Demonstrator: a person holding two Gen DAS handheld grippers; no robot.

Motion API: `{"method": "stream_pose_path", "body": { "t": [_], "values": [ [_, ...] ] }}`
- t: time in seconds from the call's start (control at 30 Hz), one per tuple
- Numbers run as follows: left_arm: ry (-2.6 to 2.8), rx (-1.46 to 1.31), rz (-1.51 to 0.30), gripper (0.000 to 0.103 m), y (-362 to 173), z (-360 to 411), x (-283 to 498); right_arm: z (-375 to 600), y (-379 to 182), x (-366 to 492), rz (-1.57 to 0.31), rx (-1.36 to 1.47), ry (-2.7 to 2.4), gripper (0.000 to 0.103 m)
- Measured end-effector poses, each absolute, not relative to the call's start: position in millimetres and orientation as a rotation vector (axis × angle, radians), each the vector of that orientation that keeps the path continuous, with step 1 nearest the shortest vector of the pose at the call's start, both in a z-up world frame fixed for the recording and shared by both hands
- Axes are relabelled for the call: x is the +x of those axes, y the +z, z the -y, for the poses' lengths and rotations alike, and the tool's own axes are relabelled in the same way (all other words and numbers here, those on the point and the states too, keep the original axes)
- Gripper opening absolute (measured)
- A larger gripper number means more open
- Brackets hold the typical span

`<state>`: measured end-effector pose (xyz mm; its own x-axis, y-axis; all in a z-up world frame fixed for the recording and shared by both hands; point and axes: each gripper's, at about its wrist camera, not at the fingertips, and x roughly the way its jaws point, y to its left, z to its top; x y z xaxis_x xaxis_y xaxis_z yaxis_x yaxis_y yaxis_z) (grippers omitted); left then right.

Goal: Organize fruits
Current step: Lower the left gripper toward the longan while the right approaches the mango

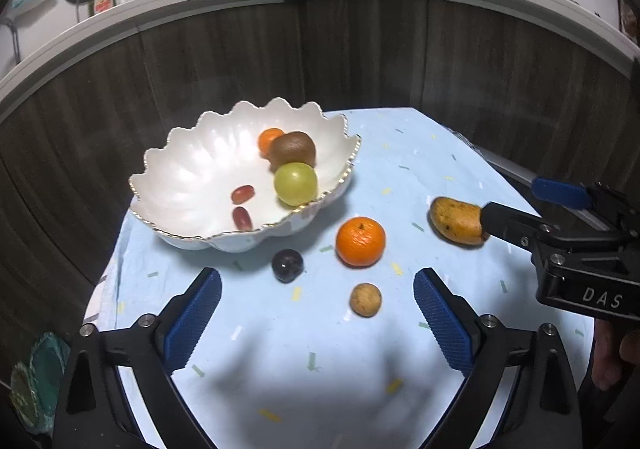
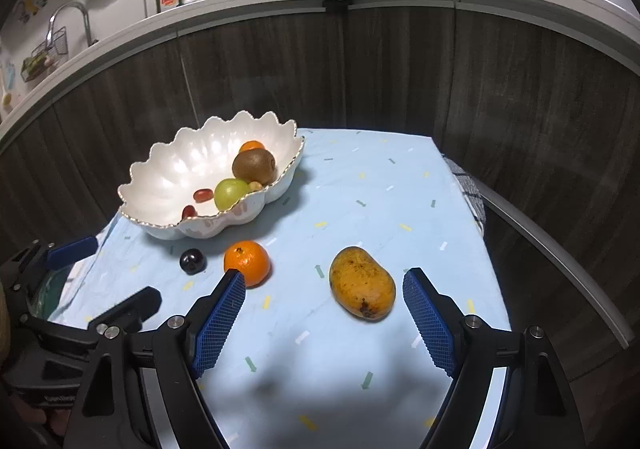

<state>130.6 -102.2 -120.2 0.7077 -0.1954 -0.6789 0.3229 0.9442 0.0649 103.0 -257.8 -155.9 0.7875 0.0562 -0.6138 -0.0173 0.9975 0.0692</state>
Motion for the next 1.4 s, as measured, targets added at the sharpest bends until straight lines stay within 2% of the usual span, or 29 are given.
{"method": "stream_pose_path", "body": {
  "t": [0.33, 1.03, 1.2, 1.4],
  "values": [
    [-0.315, 0.198, -0.756, 0.091, -134.9, 115.6, 132.8, 264.1, -167.9, 112.2, -0.690, 0.045, 0.058, 0.082],
    [-0.350, 0.245, -0.790, 0.071, -160.9, 137.4, 139.5, 253.9, -180.0, 143.8, -0.675, -0.078, 0.316, 0.082],
    [-0.348, 0.249, -0.818, 0.062, -168.9, 139.9, 145.6, 242.8, -182.4, 161.2, -0.692, -0.143, 0.407, 0.081],
    [-0.331, 0.220, -0.860, 0.058, -176.7, 136.8, 154.3, 231.8, -189.9, 182.2, -0.735, -0.186, 0.489, 0.081]
  ]
}}
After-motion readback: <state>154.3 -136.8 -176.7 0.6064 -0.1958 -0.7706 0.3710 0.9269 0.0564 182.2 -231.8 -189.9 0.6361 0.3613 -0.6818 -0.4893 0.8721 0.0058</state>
